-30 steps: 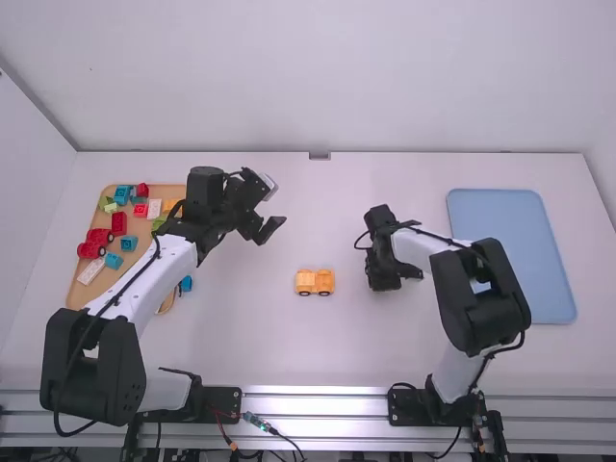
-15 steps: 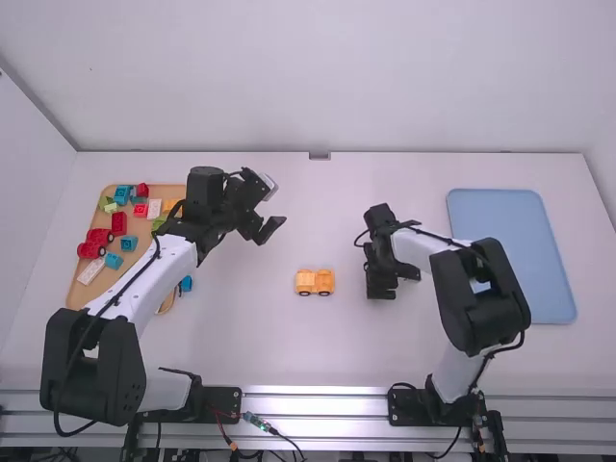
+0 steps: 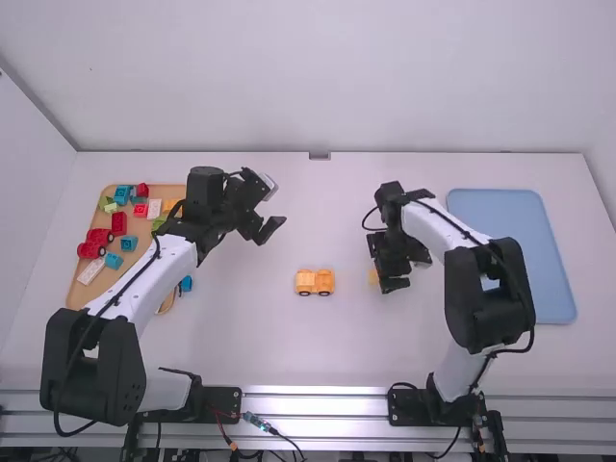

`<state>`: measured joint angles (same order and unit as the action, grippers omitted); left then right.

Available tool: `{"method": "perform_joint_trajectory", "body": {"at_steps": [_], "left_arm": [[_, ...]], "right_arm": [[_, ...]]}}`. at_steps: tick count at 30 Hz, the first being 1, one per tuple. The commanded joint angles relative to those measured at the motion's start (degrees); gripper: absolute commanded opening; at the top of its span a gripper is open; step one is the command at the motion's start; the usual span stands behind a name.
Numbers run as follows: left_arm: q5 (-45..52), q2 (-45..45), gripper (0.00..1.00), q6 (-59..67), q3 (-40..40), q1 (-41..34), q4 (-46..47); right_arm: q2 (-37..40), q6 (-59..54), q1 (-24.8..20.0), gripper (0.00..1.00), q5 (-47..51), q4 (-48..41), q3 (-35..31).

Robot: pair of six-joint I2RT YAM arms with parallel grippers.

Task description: Assemble lego blocks to make yellow taxi

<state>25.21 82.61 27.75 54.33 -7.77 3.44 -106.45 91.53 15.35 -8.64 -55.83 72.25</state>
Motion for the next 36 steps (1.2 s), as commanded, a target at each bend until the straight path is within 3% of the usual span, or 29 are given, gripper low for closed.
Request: {"method": "perform_joint_trajectory", "body": {"at_steps": [1, 3, 7, 11, 16, 19, 26, 31, 34, 36], "left_arm": [[0.34, -0.96, 0.99, -0.52, -0.41, 0.07, 0.12], [0.29, -0.96, 0.99, -0.48, -0.41, 0.07, 0.16], [0.07, -0.96, 0.99, -0.48, -0.41, 0.09, 0.12], [0.05, -0.96, 0.99, -0.44, -0.44, 0.11, 0.14], [-0.10, -0.96, 0.99, 0.74, -0.44, 0.11, 0.14], [-0.06, -0.96, 0.99, 4.28, -0.41, 0.11, 0.36], [0.38, -0.96, 0.99, 7.65, -0.44, 0.09, 4.34], [11.42, -0.02, 0.99, 25.40, -0.44, 0.07, 12.34], [19.74, 2.05, 0.99, 40.83, -1.46, 0.07, 16.21], [21.78, 3.17, 0.99, 44.06, -2.64, 0.07, 15.09]], "right_arm": [[-0.43, -7.69, -0.80, 0.99, 0.98, -3.93, 6.54], [-0.43, -13.22, -1.26, 0.99, 1.79, -6.14, 9.66], [-0.43, -35.89, -1.87, 0.99, 7.65, -6.34, 14.51], [-0.43, -60.41, -1.87, 0.99, 11.76, -5.07, 15.89], [-0.43, -76.74, -1.11, 0.99, 15.74, 0.26, 15.04], [-0.41, -83.87, -0.21, 0.99, 19.47, 7.26, 13.09], [1.60, -103.30, 1.65, 0.99, 11.21, 16.65, 6.01], [7.98, -115.27, 1.19, 0.99, 2.99, 18.43, 0.15], [13.86, -122.27, -1.50, 0.99, -2.25, 20.63, -4.63], [16.42, -124.48, -3.03, 0.99, -2.43, 22.32, -6.95]]}}
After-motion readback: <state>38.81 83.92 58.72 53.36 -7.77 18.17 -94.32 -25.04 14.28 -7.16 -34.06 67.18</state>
